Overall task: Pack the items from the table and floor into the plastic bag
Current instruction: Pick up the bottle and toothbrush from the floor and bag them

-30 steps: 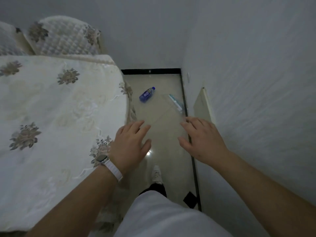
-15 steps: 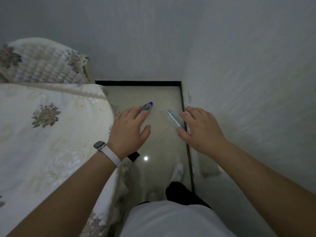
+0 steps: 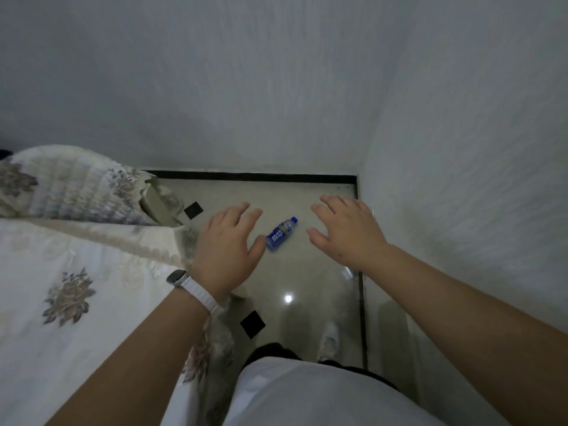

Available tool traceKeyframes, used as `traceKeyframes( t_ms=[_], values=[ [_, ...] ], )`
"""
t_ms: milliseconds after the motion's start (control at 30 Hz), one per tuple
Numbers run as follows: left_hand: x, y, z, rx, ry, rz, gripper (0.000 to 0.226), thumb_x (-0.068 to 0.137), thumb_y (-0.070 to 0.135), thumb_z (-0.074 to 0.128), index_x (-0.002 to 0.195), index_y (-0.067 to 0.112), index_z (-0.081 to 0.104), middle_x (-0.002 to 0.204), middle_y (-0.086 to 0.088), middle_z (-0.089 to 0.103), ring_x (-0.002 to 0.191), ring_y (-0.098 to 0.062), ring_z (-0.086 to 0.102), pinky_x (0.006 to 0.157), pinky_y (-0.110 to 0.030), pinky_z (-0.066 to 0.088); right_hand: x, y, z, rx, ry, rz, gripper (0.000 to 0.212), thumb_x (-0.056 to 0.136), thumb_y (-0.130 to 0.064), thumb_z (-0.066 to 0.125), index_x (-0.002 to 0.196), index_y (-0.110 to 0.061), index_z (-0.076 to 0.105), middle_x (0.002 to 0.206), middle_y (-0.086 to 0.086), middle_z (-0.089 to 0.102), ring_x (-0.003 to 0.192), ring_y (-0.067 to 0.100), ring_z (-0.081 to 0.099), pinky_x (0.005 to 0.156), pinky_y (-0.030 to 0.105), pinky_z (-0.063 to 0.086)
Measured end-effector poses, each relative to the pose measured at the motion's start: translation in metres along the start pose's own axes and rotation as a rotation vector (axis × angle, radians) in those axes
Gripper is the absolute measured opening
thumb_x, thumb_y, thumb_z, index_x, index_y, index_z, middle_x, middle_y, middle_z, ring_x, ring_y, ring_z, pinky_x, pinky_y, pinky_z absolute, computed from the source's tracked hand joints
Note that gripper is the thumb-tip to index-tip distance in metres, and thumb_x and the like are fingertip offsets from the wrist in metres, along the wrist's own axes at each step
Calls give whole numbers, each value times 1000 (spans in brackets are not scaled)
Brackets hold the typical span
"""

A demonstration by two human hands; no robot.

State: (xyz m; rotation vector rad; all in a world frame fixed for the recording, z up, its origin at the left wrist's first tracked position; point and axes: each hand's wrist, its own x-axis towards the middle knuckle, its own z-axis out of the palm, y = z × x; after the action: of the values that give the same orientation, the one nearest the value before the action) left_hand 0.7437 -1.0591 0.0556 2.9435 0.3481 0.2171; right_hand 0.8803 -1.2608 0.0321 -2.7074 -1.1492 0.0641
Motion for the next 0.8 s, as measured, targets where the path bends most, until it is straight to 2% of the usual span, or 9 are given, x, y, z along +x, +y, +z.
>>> traceKeyframes(
  t_ms=[133,267,600,733,800],
  values=[
    [41,-10,8,-20,-12,2,46,90,37,58,131,17,58,135,-10,58,121,-30,54,101,-48,44,32,21,-1,2,16,17,54,86,-51,39,114,-12,65,123,12,62,109,32,58,92,45,44],
    [84,-32,27,-43,-20,6,45,89,33,65,130,15,58,134,-11,59,120,-32,56,99,-49,45,61,37,12,-32,-44,42,52,86,-50,43,117,-14,64,125,10,61,110,30,57,94,43,43],
    [190,-119,127,-191,-127,33,50,85,40,46,125,14,61,132,-13,59,118,-34,56,96,-48,44,142,48,57,-103,-175,243,49,88,-48,45,119,-14,62,128,9,60,113,28,57,93,42,45],
    [217,-145,178,-240,-180,-5,51,83,39,47,123,12,63,131,-14,59,117,-37,57,94,-49,46,169,56,88,-111,-216,281,47,88,-43,59,124,-13,60,133,11,57,116,29,55,95,43,44],
    [227,-153,208,-240,-198,-37,50,83,39,47,122,11,63,130,-15,60,116,-37,57,94,-49,45,181,69,113,-80,-208,293,48,88,-42,59,124,-11,60,131,13,58,113,32,57,92,43,46]
  ],
)
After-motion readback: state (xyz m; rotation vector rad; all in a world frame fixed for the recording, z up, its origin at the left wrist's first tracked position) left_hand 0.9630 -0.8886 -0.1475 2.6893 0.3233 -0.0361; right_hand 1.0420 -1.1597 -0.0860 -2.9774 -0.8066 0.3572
